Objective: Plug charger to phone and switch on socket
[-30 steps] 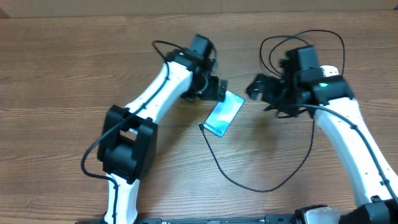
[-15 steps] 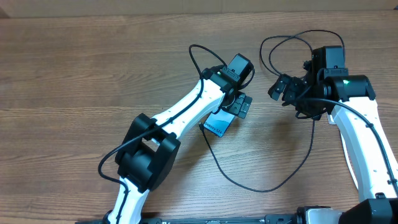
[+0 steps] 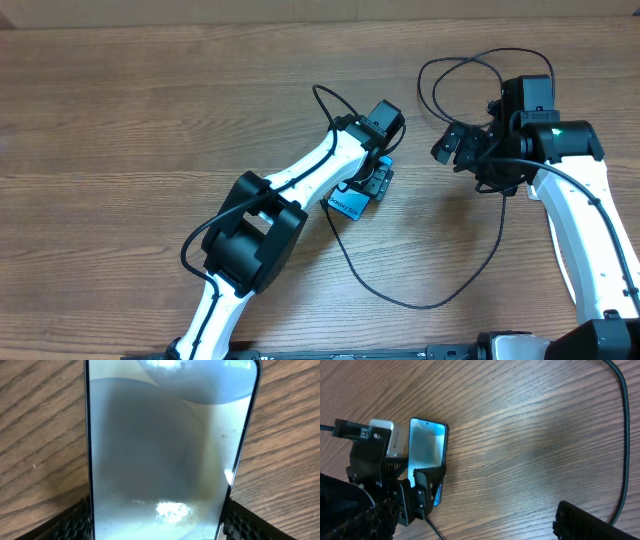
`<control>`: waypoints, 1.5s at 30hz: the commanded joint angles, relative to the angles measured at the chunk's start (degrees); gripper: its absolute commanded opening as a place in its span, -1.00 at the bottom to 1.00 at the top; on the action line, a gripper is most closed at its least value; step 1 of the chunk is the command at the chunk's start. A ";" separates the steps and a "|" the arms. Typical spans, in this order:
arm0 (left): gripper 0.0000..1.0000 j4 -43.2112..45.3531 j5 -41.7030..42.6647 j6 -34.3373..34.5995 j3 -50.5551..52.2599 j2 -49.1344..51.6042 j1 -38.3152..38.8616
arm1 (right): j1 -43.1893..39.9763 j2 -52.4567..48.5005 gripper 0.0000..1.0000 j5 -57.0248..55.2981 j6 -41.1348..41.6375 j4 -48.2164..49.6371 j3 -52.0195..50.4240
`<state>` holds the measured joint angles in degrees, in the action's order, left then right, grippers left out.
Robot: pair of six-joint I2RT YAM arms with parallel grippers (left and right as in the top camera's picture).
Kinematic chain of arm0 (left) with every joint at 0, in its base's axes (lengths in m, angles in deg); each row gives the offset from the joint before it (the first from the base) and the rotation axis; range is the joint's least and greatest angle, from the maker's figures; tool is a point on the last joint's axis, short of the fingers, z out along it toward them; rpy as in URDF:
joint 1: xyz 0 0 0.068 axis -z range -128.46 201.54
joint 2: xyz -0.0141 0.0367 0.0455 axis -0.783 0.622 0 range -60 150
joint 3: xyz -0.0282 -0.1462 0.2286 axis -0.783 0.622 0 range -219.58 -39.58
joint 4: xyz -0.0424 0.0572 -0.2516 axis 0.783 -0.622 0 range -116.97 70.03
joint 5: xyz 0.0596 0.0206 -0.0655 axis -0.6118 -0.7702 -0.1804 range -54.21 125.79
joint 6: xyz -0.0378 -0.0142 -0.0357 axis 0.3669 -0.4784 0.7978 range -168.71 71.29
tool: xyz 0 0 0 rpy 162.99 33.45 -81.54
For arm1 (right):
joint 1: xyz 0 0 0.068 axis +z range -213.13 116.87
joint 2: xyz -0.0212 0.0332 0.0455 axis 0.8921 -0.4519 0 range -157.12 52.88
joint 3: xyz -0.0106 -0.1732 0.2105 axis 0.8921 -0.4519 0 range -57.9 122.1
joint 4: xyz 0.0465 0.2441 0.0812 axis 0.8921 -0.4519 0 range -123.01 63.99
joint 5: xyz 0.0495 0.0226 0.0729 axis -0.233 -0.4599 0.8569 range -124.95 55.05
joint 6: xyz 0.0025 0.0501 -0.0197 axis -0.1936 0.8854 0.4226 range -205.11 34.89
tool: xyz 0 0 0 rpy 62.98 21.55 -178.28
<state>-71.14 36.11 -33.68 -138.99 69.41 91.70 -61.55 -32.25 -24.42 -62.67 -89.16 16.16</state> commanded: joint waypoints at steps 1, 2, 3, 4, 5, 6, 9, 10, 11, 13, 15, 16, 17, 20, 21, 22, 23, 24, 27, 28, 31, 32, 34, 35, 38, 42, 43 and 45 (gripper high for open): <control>0.57 0.28 -0.96 3.61 0.26 2.47 -0.42 | -0.20 0.24 1.00 1.77 -0.22 -0.48 0.94; 0.57 0.39 -0.96 4.20 0.26 2.47 -0.57 | -0.20 0.24 1.00 1.97 -0.22 -0.61 0.92; 0.56 0.48 -1.25 5.01 0.26 2.47 -1.18 | -0.20 0.24 1.00 2.19 -0.20 -0.81 0.90; 0.59 0.42 -2.21 6.05 0.26 2.47 -1.40 | -0.15 0.24 0.99 2.69 -0.20 -0.87 0.74; 0.65 0.39 -3.74 7.08 0.26 2.47 -1.66 | -0.04 0.24 1.00 3.82 -0.17 -0.81 0.17; 0.76 0.59 -3.89 7.08 0.26 2.47 -1.75 | 0.07 0.24 1.00 4.57 -0.17 -0.50 -0.59; 0.87 0.44 -3.43 6.99 0.26 2.47 -1.73 | 0.07 0.15 1.00 4.57 -0.20 -0.11 -2.14; 0.87 0.26 -3.43 6.84 0.26 2.49 -1.70 | 0.07 0.15 0.99 4.57 -0.20 0.00 -2.54; 0.83 0.13 -3.45 6.84 0.28 2.49 -1.66 | 0.07 0.15 1.00 4.55 -0.20 0.04 -2.86; 0.69 -0.66 -3.45 6.82 0.28 2.49 -1.51 | 0.07 0.15 1.00 4.59 -0.20 0.63 -4.39; 0.61 -1.09 -3.08 6.62 0.28 2.47 -1.53 | 0.07 0.15 1.00 4.59 -0.20 0.90 -5.66; 0.61 -1.27 -1.44 6.62 0.22 2.23 -1.97 | 0.07 0.15 1.00 4.59 -0.22 0.94 -6.21; 0.61 -1.29 0.70 6.62 0.13 1.99 -2.47 | 0.07 0.15 0.99 4.63 -0.22 0.87 -6.40; 0.54 -2.47 8.52 6.69 -1.66 1.57 -4.66 | 0.07 0.15 1.00 6.47 -0.48 1.22 -6.58; 0.54 -2.80 10.16 6.75 -2.23 1.57 -5.18 | 0.07 0.15 1.00 7.26 -0.52 1.55 -6.62; 0.54 -3.45 13.60 6.86 -3.30 1.57 -6.21 | 0.07 0.15 1.00 8.22 -0.85 2.10 -6.80; 0.54 -3.89 15.80 6.84 -3.91 1.57 -6.84 | 0.07 0.15 0.99 9.75 -1.64 2.89 -7.15; 0.54 -4.63 19.08 6.86 -4.87 1.55 -7.89 | 0.07 0.15 1.00 11.91 -1.97 4.07 -7.87; 0.56 -6.21 27.56 6.86 -6.62 1.57 -10.67 | 1.05 0.15 1.00 18.29 -1.90 11.17 -13.44; 0.56 -6.25 30.88 6.84 -6.73 1.55 -11.41 | 1.99 0.13 1.00 19.67 -1.46 14.34 -15.91; 0.56 -6.40 32.44 6.82 -6.73 1.55 -11.87 | 5.53 0.11 0.99 20.61 0.22 23.04 -21.33; 0.57 -6.49 32.83 6.80 -6.73 1.57 -11.87 | 7.54 0.07 0.98 20.41 2.54 27.28 -23.61; 0.57 -6.67 33.53 6.71 -6.73 1.55 -11.85 | 9.38 -0.24 0.97 20.22 4.59 30.64 -24.98; 0.57 -6.64 34.56 6.16 -6.73 1.57 -11.80 | 10.78 -0.59 0.95 20.22 5.92 32.81 -25.51; 0.57 -6.58 37.92 3.80 -6.73 1.55 -11.65 | 14.29 -1.75 0.93 19.98 8.98 37.11 -25.75; 0.58 -6.60 38.36 1.33 -6.73 1.55 -11.58 | 16.63 -3.58 0.86 16.57 15.78 39.47 -25.75; 0.59 -6.60 38.95 0.55 -6.73 1.57 -11.61 | 17.07 -4.50 0.83 16.39 16.70 40.74 -25.75; 0.60 -6.58 40.50 -0.31 -6.73 1.57 -11.61 | 17.51 -5.31 0.74 16.52 16.83 42.64 -25.75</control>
<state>-77.53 71.63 -30.69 -143.87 70.81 79.68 -44.89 -35.94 -6.04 -49.36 -48.38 -9.19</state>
